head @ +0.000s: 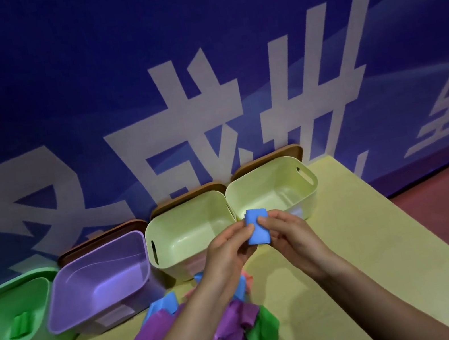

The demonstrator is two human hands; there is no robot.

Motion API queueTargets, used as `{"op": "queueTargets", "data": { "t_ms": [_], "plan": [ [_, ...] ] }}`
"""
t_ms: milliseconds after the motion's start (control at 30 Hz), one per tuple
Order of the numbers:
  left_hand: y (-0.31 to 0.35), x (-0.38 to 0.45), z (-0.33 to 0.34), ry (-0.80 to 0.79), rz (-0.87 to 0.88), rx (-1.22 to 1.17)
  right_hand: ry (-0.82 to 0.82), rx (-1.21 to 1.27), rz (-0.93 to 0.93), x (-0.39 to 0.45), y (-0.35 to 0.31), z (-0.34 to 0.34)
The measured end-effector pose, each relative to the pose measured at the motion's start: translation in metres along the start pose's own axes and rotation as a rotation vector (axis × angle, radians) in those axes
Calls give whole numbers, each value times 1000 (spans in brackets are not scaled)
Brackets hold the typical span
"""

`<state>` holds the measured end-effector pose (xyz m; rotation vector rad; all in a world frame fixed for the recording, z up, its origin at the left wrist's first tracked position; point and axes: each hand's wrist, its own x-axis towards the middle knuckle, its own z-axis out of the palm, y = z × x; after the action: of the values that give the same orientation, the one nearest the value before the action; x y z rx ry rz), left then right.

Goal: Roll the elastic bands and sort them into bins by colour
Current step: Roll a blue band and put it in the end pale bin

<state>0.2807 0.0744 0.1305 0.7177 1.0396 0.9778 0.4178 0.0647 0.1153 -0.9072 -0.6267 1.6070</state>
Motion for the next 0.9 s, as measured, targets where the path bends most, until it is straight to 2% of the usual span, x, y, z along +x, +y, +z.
{"op": "queueTargets", "data": {
  "t_ms": [100,200,333,400,533,700,800,900],
  "plan": [
    [1,18,-1,14,-28,27,-17,-43,50,20,-2,-10],
    [2,39,-9,58,-110,37,93,-173,88,47,-11,-19],
    [-1,71,-30,234,-156,100,301,-476,147,120,-13,-43],
    [-4,89,-40,325,-134,166,335,-641,200,163,-3,-56],
    [-7,125,-50,334,-65,449,263,-1004,413,230,33,-75],
    [-12,167,-54,320,-27,821,201,-1200,531,266,60,-80],
    [-20,183,-51,312,-48,854,109,-1292,534,277,68,-74],
    [-29,194,-51,342,-77,764,67,-1344,551,285,78,-75]
  ]
}}
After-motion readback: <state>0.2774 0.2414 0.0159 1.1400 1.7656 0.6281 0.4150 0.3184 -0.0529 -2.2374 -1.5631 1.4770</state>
